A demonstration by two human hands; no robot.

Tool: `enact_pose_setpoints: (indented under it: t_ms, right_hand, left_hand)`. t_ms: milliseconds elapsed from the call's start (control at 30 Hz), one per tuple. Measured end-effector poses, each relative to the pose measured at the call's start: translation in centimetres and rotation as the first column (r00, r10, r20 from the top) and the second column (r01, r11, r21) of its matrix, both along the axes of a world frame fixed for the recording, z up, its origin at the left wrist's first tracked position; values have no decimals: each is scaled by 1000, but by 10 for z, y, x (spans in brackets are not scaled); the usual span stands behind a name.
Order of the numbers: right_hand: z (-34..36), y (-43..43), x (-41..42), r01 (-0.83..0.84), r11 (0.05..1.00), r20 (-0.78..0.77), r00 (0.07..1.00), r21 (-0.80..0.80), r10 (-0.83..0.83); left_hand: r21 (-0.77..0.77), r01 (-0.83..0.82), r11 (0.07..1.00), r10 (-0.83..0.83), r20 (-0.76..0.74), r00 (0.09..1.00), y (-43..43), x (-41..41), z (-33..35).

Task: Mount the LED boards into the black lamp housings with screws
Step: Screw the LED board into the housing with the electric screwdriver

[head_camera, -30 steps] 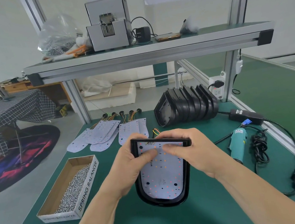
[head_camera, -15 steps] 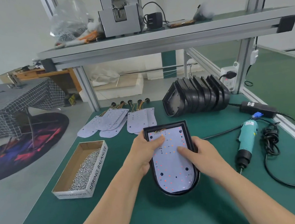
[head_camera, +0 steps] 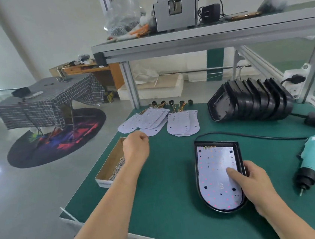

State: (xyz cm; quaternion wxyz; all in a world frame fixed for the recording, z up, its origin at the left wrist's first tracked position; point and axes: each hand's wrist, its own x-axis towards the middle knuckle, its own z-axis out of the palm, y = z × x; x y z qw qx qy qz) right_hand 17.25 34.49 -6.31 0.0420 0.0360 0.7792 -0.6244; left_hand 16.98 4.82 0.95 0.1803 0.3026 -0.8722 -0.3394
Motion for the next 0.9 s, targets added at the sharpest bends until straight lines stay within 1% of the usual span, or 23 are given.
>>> enact_pose_setpoints:
  t_ms: [33, 67, 100, 133, 167, 200, 233, 267, 333, 400, 467, 600, 700, 767, 900]
  right_hand:
    - [0, 0, 0, -1, 1000, -7, 1000, 16, 1]
    - [-1, 0, 0, -4, 1000, -13, 1000, 29, 4]
    - [-1, 0, -1, -8, 999, -18, 1000, 39, 8]
    - [-1, 0, -1, -13, 999, -20, 1000, 47, 14]
    - [-1, 0, -1, -19, 998, -20, 1000, 52, 20]
    - [-1, 0, -1, -21, 998, -20, 1000, 56, 23]
    - [-2, 0, -1, -23, 998, -21, 1000, 60, 24]
    - [-2, 0, -1, -23, 998, -23, 999, 65, 25]
    - [-2, 0, -1, -24, 997, -26, 999, 74, 26]
    - [-1, 0, -1, -22, 997, -30, 999, 80, 24]
    - [-2, 0, 0, -18, 997, -28, 999, 75, 21]
    - [-1, 0, 0, -30, 996, -14, 999, 81, 31]
    - [2, -2, 1, -33, 995, -7, 999, 98, 34]
    - [5, -2, 1, -40, 992, -8, 999, 117, 41]
    - [6, -1, 1, -39, 989, 2, 999, 140, 39]
  left_hand:
    - [-82, -31, 996, 36, 59, 998, -18, 3, 1]
    - [-151, -17, 988, 42, 161, 986, -34, 5, 0]
    - [-223, 40, 974, 30, 299, 954, -46, 7, -3]
    - [-283, 122, 951, 12, 432, 902, -55, 9, -6]
    - [-318, 204, 926, -5, 530, 848, -60, 11, -11]
    - [-333, 263, 906, -26, 575, 818, -64, 11, -16]
    - [-328, 287, 900, -47, 581, 812, -66, 12, -20]
    - [-316, 286, 905, -67, 557, 828, -68, 12, -22]
    - [-296, 222, 929, -64, 463, 884, -68, 13, -24]
    - [-324, 172, 930, -29, 401, 916, -68, 17, -25]
    - [-368, 144, 919, 1, 366, 930, -69, 20, -27]
    - [-402, 123, 907, 3, 298, 955, -69, 23, -30]
    - [-434, 50, 900, 65, 246, 967, -69, 20, -30]
    - [-452, 20, 892, 104, 247, 963, -69, 20, -30]
    - [-431, 28, 902, 128, 330, 935, -71, 20, -33]
